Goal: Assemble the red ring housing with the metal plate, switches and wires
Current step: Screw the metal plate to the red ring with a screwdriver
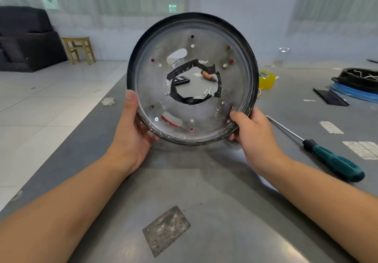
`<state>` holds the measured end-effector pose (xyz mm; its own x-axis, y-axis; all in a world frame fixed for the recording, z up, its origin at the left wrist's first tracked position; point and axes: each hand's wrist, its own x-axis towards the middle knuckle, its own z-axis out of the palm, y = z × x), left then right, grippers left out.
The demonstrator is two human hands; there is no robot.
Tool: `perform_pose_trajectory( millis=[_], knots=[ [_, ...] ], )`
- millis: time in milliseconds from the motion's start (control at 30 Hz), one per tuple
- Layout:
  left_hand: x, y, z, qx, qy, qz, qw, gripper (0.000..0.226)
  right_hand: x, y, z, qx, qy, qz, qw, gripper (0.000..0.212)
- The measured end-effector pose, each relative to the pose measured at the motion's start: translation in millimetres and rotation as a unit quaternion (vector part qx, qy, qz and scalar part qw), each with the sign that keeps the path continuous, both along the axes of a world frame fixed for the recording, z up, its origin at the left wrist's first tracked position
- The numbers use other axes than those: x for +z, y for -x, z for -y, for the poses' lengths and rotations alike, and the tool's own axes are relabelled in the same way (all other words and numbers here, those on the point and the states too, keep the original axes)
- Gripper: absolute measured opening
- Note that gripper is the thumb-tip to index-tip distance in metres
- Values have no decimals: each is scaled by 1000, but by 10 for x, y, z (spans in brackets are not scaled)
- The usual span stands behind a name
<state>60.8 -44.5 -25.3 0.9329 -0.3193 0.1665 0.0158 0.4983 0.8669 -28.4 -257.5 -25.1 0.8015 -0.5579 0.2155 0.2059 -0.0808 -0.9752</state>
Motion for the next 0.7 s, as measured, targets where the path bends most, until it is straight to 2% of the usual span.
perform_pose_trajectory(
  millis=[67,167,267,400,600,700],
  knots=[
    [7,135,98,-11,-10,-17,1000,75,-44,-8,-74,20,-58,6,998,23],
    [-33,274,242,-34,-52,-30,998,72,-93,3,-199,51,-137,18,989,32],
    [-69,339,291,-87,-20,-60,994,68,-91,27,-291,90,-198,35,975,34],
    [-83,348,303,-108,-9,-80,991,66,-66,54,-333,121,-234,47,963,33],
    [-72,356,346,-130,62,-119,982,61,-57,64,-344,152,-278,58,947,37],
    [-104,348,356,-144,42,-156,976,40,-74,55,-365,161,-278,60,945,37]
  ],
)
